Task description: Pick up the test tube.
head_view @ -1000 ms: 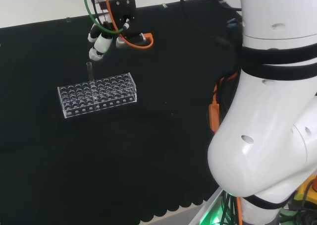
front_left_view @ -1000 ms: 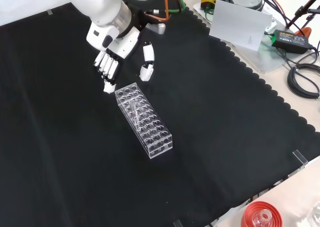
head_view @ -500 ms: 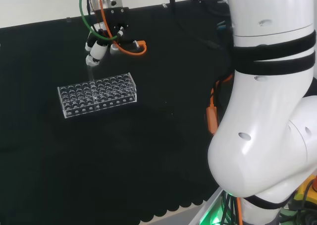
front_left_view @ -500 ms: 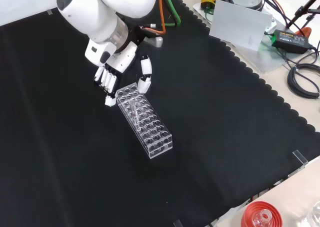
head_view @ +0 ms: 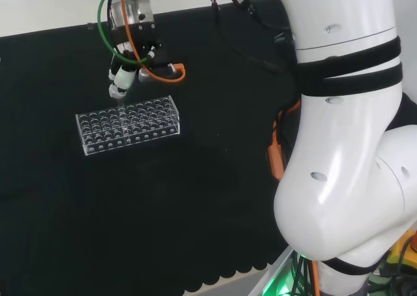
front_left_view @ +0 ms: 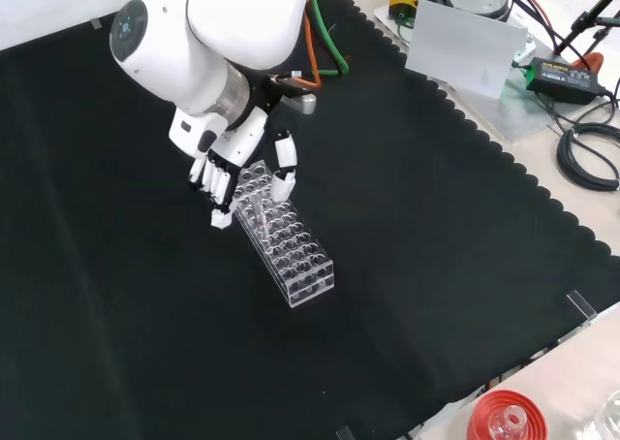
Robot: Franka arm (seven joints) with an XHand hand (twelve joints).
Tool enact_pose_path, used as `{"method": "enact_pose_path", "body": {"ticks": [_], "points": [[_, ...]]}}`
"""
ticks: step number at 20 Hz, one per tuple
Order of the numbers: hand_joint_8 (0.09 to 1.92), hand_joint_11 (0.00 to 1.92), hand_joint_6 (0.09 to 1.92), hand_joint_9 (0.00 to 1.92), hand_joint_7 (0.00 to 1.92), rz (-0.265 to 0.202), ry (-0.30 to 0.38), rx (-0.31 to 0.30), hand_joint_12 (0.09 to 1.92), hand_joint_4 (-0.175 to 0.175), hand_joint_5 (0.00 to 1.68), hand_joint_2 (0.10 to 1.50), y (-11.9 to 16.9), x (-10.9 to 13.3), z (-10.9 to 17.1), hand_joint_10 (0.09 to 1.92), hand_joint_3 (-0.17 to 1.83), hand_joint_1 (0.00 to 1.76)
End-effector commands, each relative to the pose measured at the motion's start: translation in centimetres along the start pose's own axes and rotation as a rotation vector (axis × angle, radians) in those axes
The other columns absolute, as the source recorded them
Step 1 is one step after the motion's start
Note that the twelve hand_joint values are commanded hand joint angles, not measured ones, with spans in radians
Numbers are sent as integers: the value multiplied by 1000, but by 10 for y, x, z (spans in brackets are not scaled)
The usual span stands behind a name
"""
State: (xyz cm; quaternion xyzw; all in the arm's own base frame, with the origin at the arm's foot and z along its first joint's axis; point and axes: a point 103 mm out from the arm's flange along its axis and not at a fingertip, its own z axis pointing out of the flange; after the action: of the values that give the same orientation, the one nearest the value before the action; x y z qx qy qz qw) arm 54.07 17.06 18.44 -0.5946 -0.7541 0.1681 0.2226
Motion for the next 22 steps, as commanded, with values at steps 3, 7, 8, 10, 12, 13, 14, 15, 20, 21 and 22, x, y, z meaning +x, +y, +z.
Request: {"method": "enact_pose_path", "body": {"ticks": [3,7,8,10,12,13,14,15,20,21,22], "points": [[814,174,153,465,594,5,16,-3,1499,-122,449,726,-2,2,10,904,610,889],[771,252,388,560,724,9,30,-33,1468,-133,465,694,-4,1,8,852,664,937],[764,280,480,594,767,8,29,-44,1460,-138,469,687,-4,1,7,837,677,952],[751,324,640,656,841,11,29,-58,1450,-149,491,673,-4,2,6,814,703,983],[745,359,736,707,898,15,29,-64,1442,-161,529,661,-3,4,3,800,727,1009],[741,369,763,726,918,16,31,-64,1439,-164,541,654,-2,5,2,793,739,1019],[738,378,781,740,933,15,34,-65,1438,-167,549,649,-1,6,1,788,746,1026],[737,385,791,750,944,13,35,-67,1437,-168,554,646,0,7,0,786,751,1031],[737,403,810,774,966,-3,31,-71,1433,-172,561,636,5,15,-3,785,762,1041],[737,404,813,777,968,-6,31,-69,1432,-172,561,634,5,17,-3,784,764,1042],[738,406,816,780,970,-8,30,-70,1431,-172,562,632,6,18,-2,784,765,1044]]}}
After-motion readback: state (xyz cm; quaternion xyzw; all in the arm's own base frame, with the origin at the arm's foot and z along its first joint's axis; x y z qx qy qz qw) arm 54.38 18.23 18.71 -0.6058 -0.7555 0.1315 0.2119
